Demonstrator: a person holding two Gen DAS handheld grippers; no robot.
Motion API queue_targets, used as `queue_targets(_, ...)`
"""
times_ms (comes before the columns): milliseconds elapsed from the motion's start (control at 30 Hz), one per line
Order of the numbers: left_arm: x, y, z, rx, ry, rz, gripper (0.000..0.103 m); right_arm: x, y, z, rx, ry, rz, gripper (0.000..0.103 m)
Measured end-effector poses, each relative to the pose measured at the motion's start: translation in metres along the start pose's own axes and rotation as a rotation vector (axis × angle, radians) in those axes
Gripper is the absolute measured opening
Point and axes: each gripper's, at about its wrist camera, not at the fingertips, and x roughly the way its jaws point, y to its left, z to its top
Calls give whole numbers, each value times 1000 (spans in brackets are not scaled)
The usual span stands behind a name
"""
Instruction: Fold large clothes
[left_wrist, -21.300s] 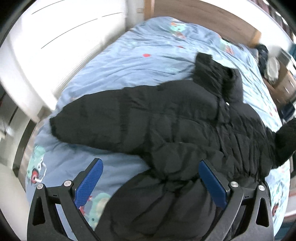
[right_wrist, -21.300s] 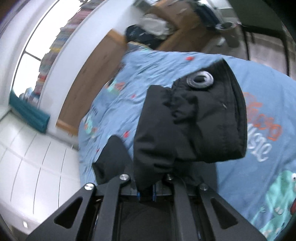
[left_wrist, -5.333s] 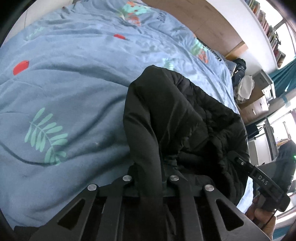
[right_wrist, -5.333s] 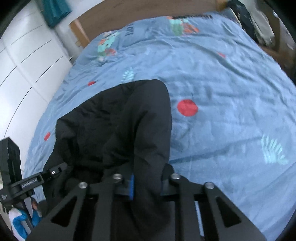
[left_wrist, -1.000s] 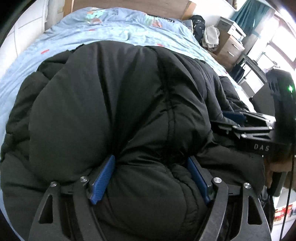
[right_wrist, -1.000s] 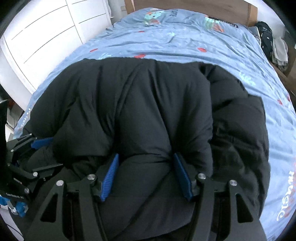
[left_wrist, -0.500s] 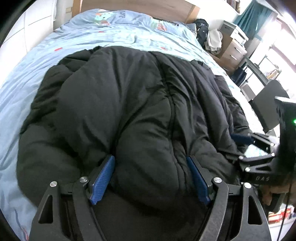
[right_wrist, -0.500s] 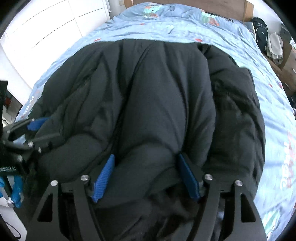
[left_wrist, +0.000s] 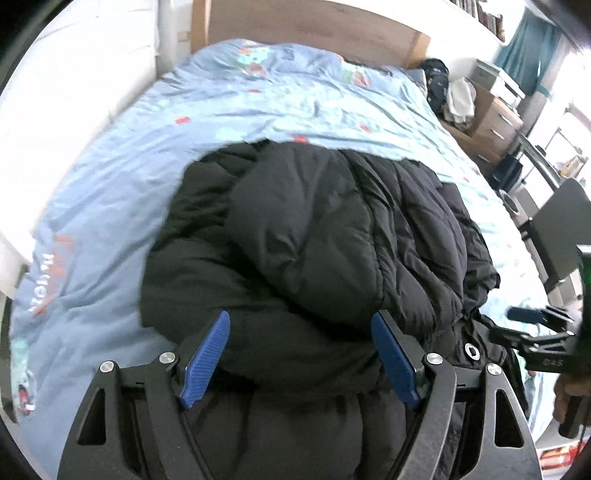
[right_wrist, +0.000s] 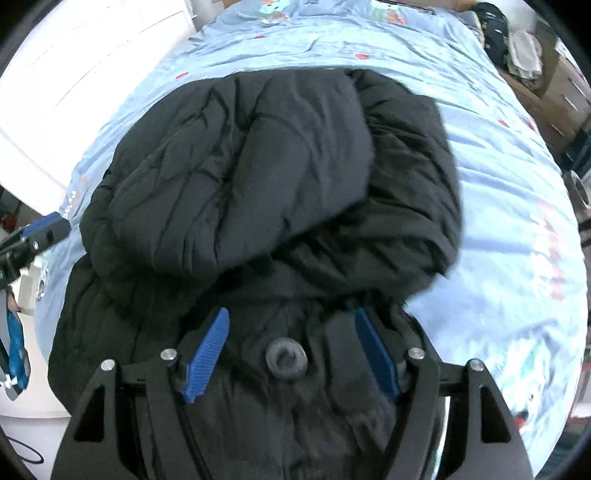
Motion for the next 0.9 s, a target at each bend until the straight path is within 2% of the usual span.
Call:
queue_targets(333,-51,7,5,18,-67,76,78,-64,-47,-35,119,-2,-78,70)
queue_targets(533,-66,9,3,43,-58,104,79,-93,-80,-57,197,-6,-132,70)
queue_targets(800,-79,19,-5,56,-28,172,91,-111,-101,-83,259,9,-165,75)
queue_targets(900,-80,23,-7,60,-24,193,92,-114,-107,-92,288,15,-162,78)
